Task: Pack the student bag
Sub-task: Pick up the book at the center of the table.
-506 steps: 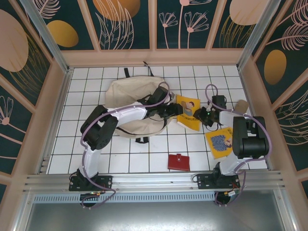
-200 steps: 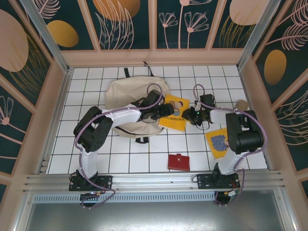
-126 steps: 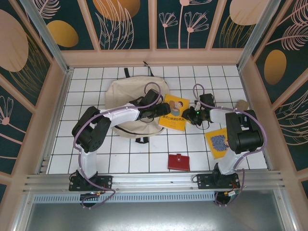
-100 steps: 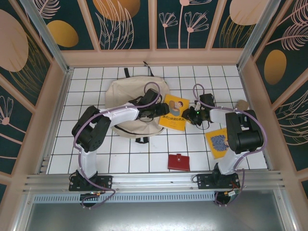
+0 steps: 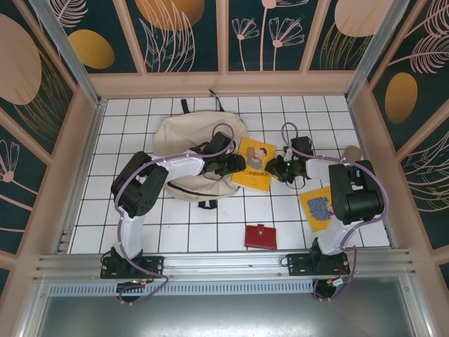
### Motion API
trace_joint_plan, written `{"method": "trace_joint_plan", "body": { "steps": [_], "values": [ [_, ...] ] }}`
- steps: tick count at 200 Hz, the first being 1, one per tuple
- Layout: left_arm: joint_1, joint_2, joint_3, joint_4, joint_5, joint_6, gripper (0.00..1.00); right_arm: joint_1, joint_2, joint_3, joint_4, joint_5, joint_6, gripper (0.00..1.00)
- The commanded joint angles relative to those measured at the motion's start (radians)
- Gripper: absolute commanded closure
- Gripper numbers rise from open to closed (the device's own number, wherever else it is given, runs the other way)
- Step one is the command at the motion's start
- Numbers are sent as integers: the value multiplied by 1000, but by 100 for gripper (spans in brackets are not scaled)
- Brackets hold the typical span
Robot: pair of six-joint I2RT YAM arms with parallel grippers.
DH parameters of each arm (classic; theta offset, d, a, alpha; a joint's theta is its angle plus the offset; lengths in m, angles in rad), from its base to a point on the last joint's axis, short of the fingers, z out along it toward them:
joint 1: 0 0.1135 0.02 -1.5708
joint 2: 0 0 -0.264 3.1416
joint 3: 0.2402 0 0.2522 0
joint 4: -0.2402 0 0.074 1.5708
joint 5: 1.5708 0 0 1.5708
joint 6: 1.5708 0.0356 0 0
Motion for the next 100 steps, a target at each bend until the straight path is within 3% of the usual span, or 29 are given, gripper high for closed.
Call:
{"method": "trace_joint_plan", "body": {
  "steps": [1,32,100],
  "values": [
    [-11,-16,-13,72,145,29,52,32,46,-20,-24,-29,-3,68],
    [-9,-62,-13,106,206,19,53,33,46,-17,-22,-31,4,68],
    [-9,-129,-32,130,228,-12,56,39,41,-8,-29,-34,4,68]
  ]
}}
